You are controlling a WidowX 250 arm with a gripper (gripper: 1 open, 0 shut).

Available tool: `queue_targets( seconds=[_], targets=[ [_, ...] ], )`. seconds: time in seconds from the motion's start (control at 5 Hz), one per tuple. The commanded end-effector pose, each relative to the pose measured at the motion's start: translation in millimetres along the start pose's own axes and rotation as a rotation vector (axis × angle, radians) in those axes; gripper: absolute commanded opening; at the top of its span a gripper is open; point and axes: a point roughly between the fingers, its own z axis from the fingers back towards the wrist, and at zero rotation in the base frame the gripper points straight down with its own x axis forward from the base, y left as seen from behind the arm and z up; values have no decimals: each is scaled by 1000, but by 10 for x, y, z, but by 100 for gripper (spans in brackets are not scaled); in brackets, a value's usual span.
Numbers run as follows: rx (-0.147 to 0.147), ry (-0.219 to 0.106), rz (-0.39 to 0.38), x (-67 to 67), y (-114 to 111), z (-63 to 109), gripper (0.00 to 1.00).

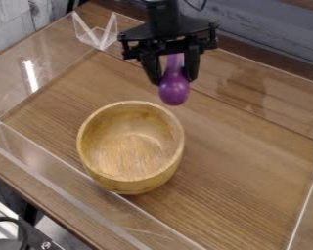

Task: Remove the purple eggplant from inside the brown bowl and put it on the table

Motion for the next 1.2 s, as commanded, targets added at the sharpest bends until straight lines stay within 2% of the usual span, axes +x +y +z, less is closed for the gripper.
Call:
queue_targets(
  seconds=[0.0, 1.0],
  targets=[
    [-21, -62, 17, 137, -30, 130, 0],
    [-5, -74, 81, 215, -10, 62, 0]
  ],
)
